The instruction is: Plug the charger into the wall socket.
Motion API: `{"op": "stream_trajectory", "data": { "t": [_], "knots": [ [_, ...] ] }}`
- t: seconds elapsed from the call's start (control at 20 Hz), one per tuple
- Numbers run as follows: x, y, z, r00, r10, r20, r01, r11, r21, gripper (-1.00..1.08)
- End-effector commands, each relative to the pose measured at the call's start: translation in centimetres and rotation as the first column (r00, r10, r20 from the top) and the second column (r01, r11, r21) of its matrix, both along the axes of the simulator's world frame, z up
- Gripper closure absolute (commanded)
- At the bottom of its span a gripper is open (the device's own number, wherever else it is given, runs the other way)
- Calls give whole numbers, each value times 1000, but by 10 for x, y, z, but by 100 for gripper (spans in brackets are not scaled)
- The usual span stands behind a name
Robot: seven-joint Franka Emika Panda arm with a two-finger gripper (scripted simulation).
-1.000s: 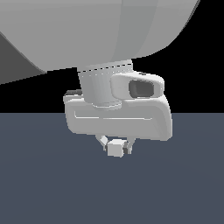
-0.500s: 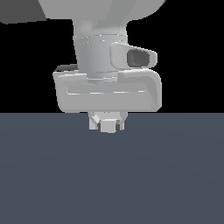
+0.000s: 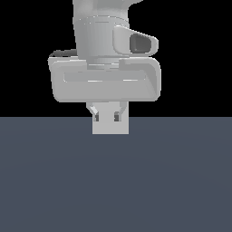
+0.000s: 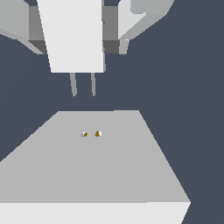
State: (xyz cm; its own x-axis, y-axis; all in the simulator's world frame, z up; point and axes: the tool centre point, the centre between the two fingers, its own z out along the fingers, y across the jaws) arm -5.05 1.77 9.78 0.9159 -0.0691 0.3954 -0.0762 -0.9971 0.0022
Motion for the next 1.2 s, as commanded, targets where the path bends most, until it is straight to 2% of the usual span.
{"op": "stream_trajectory", "data": {
  "t": [0.0,0.75,1.15],
  "knots": [
    [0,2,3,1000,13,-1,-13,1000,1,108],
    [2,2,2,1000,13,-3,-13,1000,2,108],
    [25,1,2,1000,12,-3,-12,1000,4,108]
  ]
}}
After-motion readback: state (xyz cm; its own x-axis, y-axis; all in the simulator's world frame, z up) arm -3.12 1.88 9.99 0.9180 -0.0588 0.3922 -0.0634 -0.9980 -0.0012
